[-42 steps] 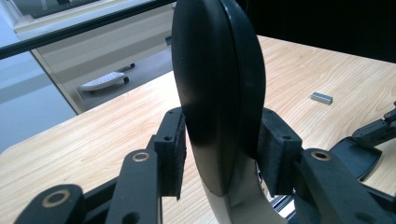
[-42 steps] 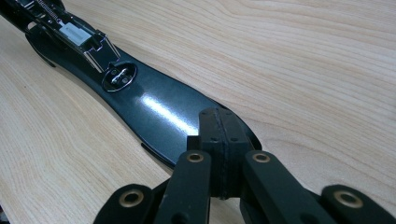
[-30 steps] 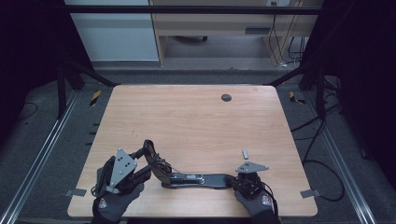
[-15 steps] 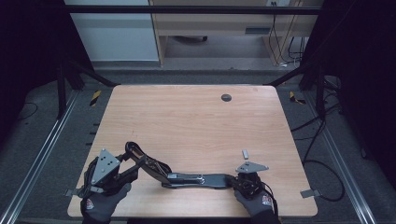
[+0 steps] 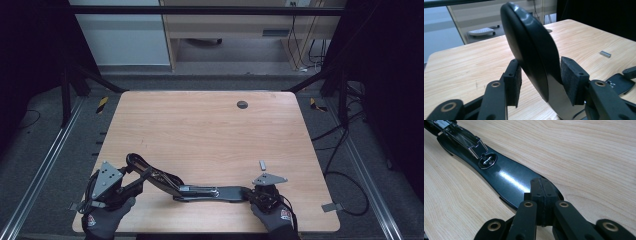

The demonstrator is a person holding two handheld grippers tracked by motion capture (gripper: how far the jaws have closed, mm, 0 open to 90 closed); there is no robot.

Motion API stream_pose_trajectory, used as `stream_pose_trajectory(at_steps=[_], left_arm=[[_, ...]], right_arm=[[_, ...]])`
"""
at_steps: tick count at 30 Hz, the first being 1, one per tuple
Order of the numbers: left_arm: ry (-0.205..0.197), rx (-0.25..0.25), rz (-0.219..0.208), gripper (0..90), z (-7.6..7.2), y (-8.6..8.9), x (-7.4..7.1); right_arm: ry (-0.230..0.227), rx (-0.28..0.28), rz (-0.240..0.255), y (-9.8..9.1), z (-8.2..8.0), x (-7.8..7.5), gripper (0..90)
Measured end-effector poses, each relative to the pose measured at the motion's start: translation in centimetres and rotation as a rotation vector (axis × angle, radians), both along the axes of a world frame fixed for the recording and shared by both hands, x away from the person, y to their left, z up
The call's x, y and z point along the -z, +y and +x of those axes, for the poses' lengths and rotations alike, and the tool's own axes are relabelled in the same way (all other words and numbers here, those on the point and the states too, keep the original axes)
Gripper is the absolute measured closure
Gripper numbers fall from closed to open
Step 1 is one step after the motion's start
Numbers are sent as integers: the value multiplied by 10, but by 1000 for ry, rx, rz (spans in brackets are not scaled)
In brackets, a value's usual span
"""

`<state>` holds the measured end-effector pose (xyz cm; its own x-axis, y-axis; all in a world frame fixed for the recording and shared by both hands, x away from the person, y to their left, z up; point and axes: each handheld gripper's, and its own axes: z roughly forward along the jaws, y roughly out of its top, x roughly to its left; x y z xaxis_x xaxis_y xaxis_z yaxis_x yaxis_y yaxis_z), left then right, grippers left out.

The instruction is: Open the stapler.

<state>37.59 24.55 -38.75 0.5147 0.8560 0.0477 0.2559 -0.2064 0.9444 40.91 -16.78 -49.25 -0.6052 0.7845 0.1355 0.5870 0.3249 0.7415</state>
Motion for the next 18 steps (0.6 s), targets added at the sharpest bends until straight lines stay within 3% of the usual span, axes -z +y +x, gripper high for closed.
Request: stream_pose_trajectory(at_steps=[9, 18], left_arm=[[15, -32, 13, 494, 1, 8, 5], [-1, -22, 27, 467, 3, 11, 7]], right_arm=[[-3, 0, 0, 0, 0, 0, 900], [1, 2, -3, 0, 0, -1, 879]])
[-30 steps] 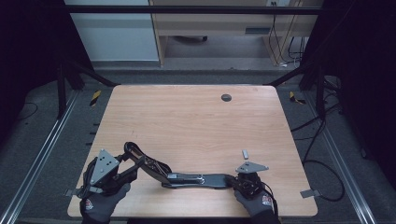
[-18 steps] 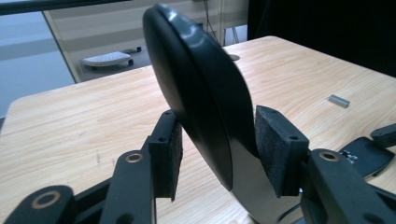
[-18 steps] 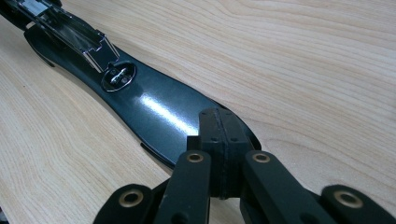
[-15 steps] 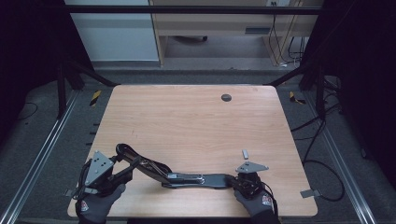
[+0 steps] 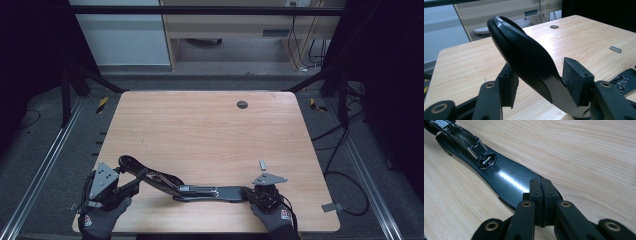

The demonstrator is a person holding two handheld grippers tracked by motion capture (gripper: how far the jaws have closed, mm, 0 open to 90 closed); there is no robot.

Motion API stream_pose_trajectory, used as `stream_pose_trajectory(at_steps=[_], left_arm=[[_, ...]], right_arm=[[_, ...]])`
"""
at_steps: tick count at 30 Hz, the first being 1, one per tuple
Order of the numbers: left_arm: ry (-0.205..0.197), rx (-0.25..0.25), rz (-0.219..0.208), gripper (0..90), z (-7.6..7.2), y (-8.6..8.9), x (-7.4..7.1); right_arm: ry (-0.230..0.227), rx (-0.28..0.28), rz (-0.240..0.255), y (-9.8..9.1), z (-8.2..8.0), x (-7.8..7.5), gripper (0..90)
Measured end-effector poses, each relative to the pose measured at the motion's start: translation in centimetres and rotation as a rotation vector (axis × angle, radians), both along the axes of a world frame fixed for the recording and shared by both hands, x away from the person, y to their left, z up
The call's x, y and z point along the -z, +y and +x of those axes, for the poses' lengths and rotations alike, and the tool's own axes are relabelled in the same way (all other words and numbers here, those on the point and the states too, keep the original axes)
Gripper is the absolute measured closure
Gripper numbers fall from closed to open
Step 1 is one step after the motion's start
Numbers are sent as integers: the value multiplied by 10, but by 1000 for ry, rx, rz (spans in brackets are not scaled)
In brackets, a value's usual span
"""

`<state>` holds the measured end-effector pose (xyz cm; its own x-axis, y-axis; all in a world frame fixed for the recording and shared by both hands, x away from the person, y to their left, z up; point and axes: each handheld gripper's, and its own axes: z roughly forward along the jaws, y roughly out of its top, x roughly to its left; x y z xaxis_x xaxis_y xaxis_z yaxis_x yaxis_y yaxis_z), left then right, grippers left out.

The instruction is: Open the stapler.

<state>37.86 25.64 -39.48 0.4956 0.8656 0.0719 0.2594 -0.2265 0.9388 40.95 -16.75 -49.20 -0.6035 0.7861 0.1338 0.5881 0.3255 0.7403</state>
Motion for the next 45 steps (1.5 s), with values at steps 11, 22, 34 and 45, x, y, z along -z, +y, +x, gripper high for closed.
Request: stream_pose_trajectory(at_steps=[11, 22, 34, 45], left_arm=[[-7, 4, -4, 433, 0, 2, -2], [4, 19, 10, 382, -3, 3, -4], [18, 33, 45, 339, -7, 4, -2], [20, 40, 55, 316, -12, 12, 5]], right_arm=[[-3, 19, -9, 0, 1, 0, 796], [-31, 40, 4, -4, 1, -6, 633], [-36, 88, 3, -9, 2, -13, 467], [-46, 111, 41, -15, 2, -18, 408]])
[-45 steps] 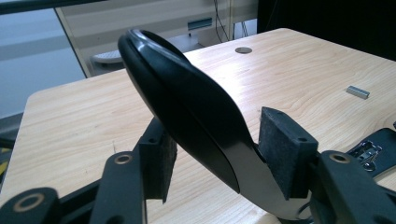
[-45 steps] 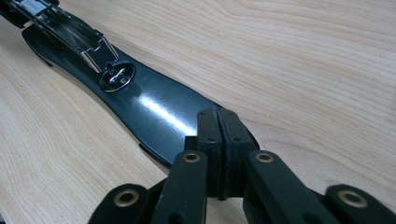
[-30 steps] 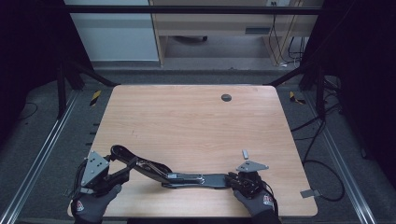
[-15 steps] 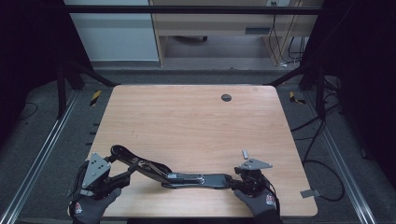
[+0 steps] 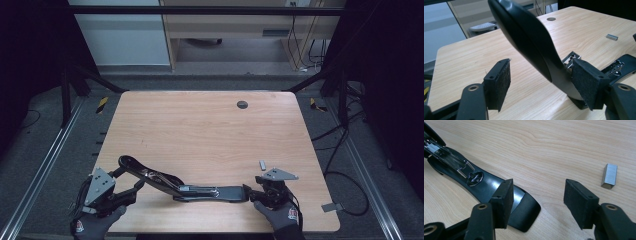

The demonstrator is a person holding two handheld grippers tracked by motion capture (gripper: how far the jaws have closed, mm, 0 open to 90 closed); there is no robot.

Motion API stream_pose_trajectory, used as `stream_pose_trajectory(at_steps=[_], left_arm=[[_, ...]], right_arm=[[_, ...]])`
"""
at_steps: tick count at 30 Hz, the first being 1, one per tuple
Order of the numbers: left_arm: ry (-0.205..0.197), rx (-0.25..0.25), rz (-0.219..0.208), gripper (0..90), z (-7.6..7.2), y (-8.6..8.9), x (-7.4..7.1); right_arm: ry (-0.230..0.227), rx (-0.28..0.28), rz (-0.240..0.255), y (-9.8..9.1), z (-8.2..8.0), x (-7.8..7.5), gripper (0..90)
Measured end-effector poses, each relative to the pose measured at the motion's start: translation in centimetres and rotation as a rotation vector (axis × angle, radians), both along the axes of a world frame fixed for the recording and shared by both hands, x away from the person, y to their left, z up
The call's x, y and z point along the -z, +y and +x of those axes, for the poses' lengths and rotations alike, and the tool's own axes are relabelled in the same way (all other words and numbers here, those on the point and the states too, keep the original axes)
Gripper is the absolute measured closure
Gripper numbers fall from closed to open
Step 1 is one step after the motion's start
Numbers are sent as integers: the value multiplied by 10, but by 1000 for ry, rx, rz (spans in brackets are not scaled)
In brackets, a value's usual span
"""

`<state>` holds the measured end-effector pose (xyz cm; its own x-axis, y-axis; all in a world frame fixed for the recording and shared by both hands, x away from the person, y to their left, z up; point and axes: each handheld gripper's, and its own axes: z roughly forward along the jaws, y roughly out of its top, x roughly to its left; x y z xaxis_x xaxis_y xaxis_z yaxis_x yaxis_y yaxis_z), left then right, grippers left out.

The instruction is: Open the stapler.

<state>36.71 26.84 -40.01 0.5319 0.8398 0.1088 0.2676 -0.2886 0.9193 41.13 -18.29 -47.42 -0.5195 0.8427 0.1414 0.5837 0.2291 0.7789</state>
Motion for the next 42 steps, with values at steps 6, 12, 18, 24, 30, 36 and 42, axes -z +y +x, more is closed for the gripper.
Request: stream_pose_trajectory(at_steps=[6, 12, 18, 24, 30, 36, 42], left_arm=[[3, -11, 16, 313, -3, 4, 6], [36, -13, 35, 312, -2, 6, 18], [49, -14, 31, 318, -3, 9, 26], [63, -29, 54, 324, -3, 13, 35], [74, -34, 66, 335, -1, 14, 41], [68, -59, 53, 363, -1, 18, 44], [86, -86, 48, 384, 4, 21, 50]], right_arm=[[4, 8, 21, -4, 0, -2, 387], [4, 10, 25, -7, 0, -3, 379], [2, 23, 23, -10, 0, -5, 441], [-7, 37, 15, -15, 0, -6, 515], [10, 43, 6, -19, 2, -4, 563], [10, 55, -3, -24, 5, -5, 592], [6, 75, -19, -30, 10, -7, 628]])
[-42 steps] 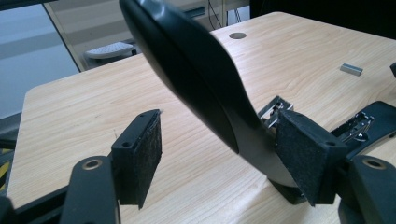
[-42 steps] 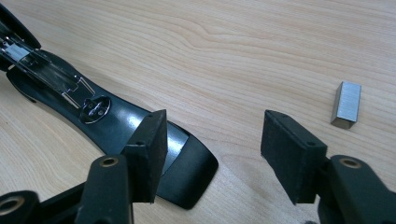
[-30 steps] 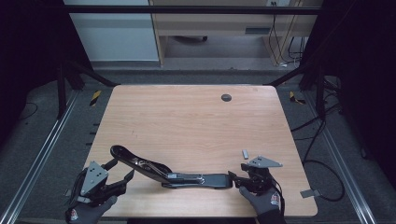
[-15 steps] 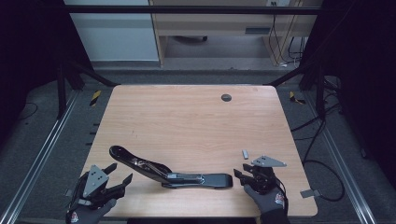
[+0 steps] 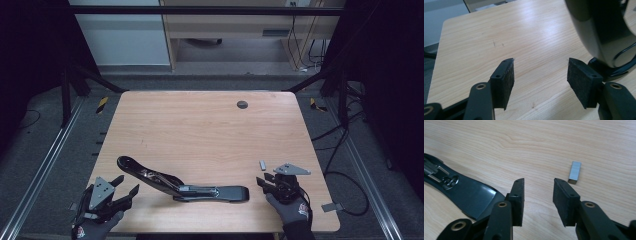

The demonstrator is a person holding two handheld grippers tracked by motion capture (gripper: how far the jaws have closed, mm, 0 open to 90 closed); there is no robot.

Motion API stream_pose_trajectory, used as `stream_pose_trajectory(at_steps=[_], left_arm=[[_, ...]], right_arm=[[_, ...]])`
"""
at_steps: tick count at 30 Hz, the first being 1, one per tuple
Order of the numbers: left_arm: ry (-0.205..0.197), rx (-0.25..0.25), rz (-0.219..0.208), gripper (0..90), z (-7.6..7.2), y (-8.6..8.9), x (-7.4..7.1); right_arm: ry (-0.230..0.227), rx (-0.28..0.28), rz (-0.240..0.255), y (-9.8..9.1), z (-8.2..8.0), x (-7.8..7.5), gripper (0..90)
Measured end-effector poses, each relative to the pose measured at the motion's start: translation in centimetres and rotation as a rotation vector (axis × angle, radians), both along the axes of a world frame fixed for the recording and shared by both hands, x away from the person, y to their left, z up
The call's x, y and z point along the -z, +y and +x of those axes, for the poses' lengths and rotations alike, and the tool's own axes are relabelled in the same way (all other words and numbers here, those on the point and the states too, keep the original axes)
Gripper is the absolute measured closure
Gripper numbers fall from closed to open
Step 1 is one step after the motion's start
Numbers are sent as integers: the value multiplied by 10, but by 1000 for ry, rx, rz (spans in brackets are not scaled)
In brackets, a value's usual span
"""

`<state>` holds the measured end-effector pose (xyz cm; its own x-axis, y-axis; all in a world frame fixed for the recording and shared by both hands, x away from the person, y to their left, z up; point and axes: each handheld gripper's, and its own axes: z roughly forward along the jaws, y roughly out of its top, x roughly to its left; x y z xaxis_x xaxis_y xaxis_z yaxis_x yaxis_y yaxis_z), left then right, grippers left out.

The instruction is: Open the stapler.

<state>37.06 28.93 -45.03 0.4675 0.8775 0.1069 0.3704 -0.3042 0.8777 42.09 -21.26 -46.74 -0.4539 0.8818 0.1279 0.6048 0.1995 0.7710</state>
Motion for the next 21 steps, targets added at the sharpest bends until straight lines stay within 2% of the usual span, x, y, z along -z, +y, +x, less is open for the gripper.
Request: stream_pose_trajectory(at_steps=[3, 7, 11, 13, 15, 19, 21], left_arm=[[11, -18, 7, 393, 4, 2, 3], [25, -33, 11, 399, 9, 3, 7], [36, -42, 16, 401, 14, 4, 11], [46, -46, 19, 402, 17, 5, 14], [55, -50, 25, 403, 20, 6, 17], [68, -59, 30, 402, 23, 8, 19], [67, -60, 33, 402, 24, 8, 19]], right_arm=[[-9, 13, -24, -4, 5, 0, 644], [14, 44, -38, -10, 12, -1, 670], [19, 69, -55, -14, 17, -3, 690], [9, 69, -75, -16, 21, -3, 705], [25, 79, -79, -16, 25, -5, 715], [28, 78, -110, -15, 35, -5, 719], [38, 80, -105, -14, 40, -5, 713]])
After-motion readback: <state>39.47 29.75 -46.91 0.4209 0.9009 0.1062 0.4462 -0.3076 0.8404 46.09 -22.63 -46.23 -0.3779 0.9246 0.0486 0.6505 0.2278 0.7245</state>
